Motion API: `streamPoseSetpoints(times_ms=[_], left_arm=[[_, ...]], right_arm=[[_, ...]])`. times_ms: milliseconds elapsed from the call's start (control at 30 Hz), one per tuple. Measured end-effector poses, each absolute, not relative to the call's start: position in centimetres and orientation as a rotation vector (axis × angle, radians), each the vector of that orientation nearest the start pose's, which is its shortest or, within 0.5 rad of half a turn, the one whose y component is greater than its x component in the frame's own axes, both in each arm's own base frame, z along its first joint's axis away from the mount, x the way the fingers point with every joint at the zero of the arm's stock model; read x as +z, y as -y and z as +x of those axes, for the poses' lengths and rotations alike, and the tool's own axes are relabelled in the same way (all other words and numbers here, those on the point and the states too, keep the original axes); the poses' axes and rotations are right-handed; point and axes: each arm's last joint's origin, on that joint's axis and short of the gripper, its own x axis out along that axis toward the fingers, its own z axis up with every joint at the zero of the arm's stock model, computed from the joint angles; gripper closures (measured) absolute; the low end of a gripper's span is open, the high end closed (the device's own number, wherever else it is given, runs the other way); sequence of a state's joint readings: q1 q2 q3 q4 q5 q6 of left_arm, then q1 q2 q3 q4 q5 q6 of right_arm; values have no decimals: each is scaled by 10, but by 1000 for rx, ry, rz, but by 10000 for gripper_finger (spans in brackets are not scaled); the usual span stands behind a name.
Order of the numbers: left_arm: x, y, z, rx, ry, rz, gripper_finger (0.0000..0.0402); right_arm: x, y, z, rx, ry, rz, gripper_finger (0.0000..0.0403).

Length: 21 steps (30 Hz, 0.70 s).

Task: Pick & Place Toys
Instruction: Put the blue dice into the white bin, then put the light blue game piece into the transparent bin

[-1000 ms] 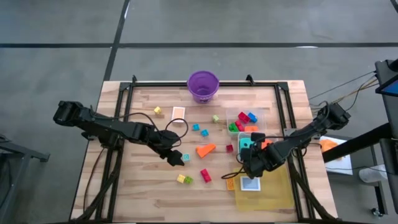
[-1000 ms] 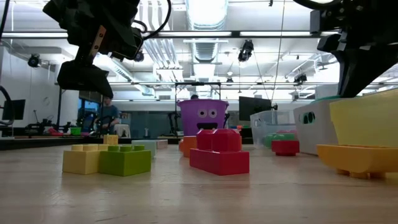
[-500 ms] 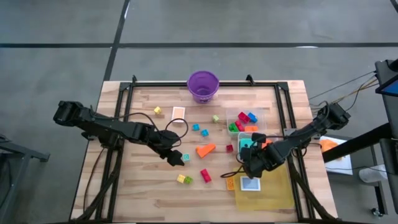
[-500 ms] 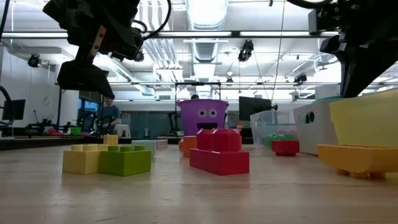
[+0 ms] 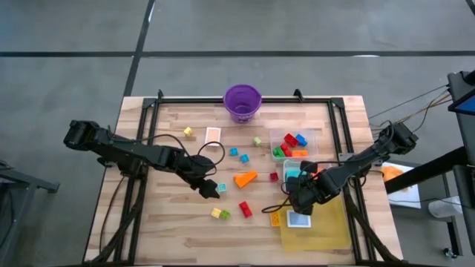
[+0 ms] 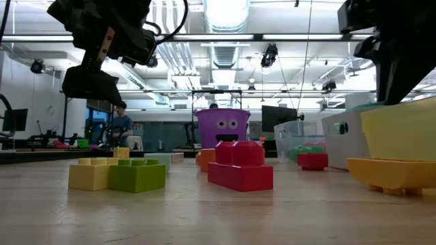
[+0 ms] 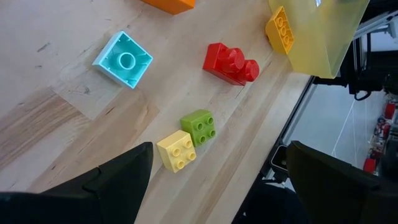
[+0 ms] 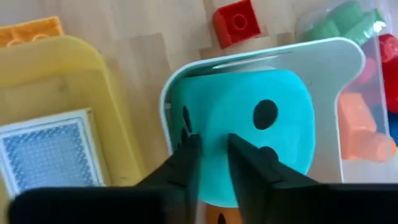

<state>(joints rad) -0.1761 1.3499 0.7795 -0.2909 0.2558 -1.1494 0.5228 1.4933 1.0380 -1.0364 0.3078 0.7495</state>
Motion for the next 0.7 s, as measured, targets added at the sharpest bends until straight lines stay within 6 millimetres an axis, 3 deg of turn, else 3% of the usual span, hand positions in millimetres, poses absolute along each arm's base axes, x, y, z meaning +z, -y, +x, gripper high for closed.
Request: streamPoseSetpoints(times_ms=[333,500,700], left_arm=[[207,53,258,141,-1002,-1094,47],[207,53,258,140,-1002,-1094,47],[206,53,258,147,-1001,-1091,47]], right_arm=[[215,-118,222,-348,-1317,17,168],[215,-118,222,-349,-1317,18,138],[221,-119,223,-343,-1311,26,133]])
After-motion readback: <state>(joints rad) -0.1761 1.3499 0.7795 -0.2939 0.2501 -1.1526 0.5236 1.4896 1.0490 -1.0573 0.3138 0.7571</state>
